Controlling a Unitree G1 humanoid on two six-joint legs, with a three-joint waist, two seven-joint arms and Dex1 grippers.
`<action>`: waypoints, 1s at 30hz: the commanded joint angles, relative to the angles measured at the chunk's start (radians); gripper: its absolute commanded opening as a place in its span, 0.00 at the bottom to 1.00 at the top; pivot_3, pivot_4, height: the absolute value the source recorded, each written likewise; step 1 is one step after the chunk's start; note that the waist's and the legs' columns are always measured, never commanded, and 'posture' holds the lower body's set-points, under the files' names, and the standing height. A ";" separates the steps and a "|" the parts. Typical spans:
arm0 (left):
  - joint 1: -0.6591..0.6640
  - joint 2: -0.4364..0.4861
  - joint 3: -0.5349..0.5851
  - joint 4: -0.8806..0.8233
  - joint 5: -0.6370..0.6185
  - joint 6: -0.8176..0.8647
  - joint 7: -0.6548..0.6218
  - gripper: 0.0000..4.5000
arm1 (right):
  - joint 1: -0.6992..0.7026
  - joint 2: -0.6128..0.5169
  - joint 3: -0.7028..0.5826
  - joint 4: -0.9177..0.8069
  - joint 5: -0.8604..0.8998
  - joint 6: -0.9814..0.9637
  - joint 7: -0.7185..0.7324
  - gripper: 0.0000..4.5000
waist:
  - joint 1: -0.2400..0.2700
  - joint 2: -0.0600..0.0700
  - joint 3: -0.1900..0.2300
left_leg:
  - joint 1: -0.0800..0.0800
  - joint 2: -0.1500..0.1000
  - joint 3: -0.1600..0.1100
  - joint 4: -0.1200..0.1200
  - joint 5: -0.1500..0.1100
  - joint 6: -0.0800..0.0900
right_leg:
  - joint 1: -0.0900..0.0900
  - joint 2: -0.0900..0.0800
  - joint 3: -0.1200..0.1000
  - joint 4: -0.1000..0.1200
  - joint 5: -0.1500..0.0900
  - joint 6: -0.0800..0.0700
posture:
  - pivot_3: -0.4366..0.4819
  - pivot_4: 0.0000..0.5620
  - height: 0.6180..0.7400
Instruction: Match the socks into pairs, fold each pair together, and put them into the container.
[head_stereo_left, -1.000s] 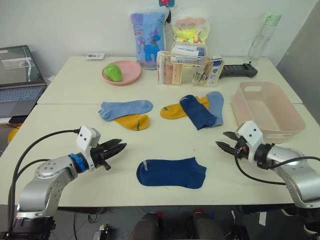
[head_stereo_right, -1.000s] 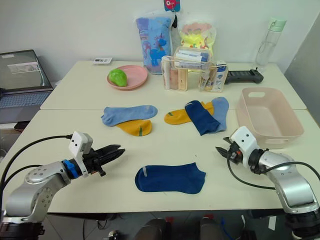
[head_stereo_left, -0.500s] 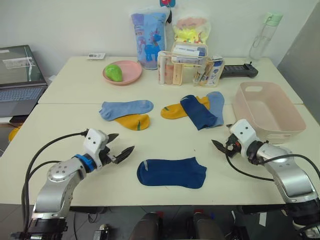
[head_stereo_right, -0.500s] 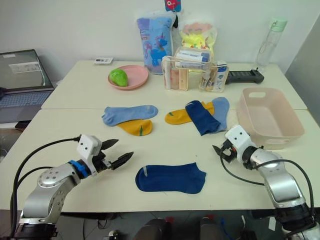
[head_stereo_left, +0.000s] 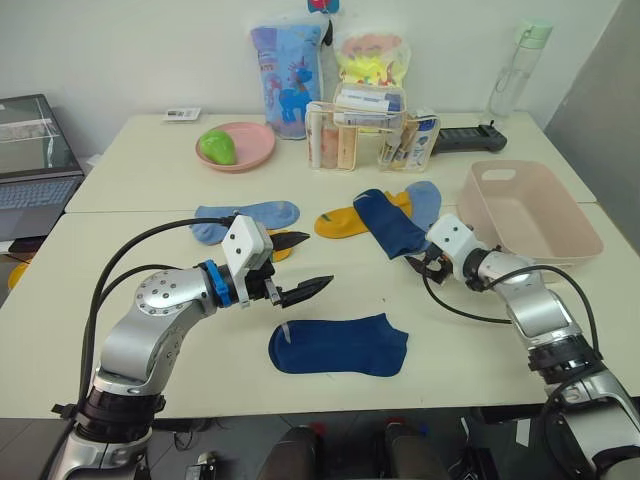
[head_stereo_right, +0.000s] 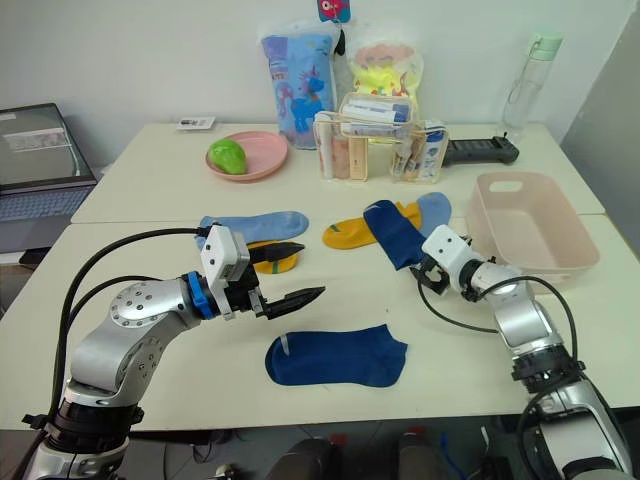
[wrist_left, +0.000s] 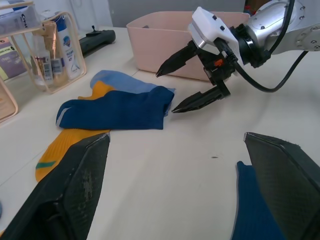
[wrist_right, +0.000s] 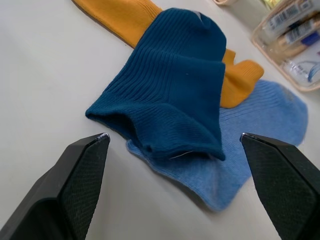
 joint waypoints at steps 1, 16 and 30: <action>-0.002 0.006 -0.004 -0.003 0.015 -0.030 -0.005 1.00 | -0.037 -0.001 -0.042 0.014 0.015 -0.024 0.003 0.87 | 0.000 0.000 0.000 | 0.000 0.000 0.000 0.000 0.000 0.000 | 0.000 0.000 0.000 0.000 0.000 0.000 | 0.48 0.27 1.00; 0.066 0.004 0.001 -0.035 0.011 -0.037 0.006 1.00 | -0.039 0.057 -0.074 0.008 0.063 -0.030 0.024 0.01 | -0.001 0.000 0.000 | 0.000 0.000 0.000 0.000 0.000 0.000 | -0.001 0.000 0.001 0.000 0.000 0.000 | 0.48 0.27 1.00; 0.075 0.072 0.043 0.021 0.006 -0.030 -0.035 1.00 | 0.158 -0.088 -0.138 -0.513 0.480 0.369 0.357 0.01 | 0.003 0.001 0.000 | -0.001 0.000 -0.001 0.000 -0.002 0.004 | 0.000 0.000 0.000 -0.001 0.000 0.000 | 0.48 0.27 1.00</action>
